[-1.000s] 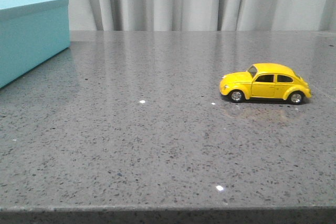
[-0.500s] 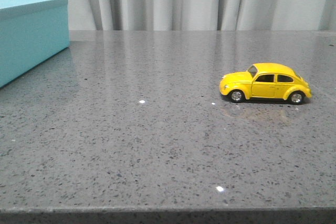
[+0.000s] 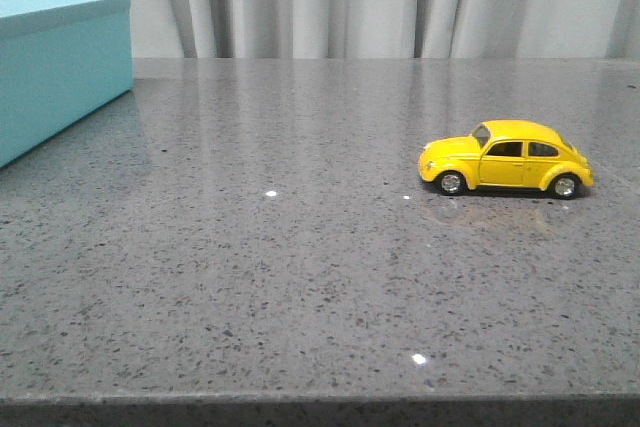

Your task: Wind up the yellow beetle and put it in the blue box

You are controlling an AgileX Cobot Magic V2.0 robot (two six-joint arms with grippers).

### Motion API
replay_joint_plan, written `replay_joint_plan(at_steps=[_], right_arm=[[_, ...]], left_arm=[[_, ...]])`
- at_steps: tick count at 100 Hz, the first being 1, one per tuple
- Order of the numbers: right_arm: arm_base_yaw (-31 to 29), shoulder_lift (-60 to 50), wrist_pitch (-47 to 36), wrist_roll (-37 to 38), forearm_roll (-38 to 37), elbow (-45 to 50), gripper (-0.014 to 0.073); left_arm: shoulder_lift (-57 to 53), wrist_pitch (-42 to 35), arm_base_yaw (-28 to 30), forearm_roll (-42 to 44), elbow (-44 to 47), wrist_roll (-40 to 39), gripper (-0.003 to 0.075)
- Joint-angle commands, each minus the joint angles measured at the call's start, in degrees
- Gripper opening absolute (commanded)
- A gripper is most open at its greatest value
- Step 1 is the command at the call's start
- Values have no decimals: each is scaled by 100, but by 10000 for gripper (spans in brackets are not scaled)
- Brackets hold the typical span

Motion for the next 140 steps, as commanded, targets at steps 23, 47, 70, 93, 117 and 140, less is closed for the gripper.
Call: replay_joint_plan(at_steps=[23,47,70,93,117,140], right_arm=[[-21,1244,491,-26,45,-1116,185],[-21,2016,1400,-26,86,-1833,185],[-21,2082,1353,-26,86,-1833,185],[-21,2112,1107,-21,155,-1840,185],[-21,2665,1568,-21,517,-2126,310],[-9,3596,2332,-21,866,-2802,404]], left_arm=[[1327,-90,-53,-50,-1069,-42,347],[1907,1,-53,-50,-1482,-42,347],[1906,-97,-53,-50,-1482,-42,347],[1906,-97,-53,-50,-1482,-42,347],[1906,-143,-53,-65,-1482,-42,347],[1906,-166,-53,-92,-1482,-42,347]])
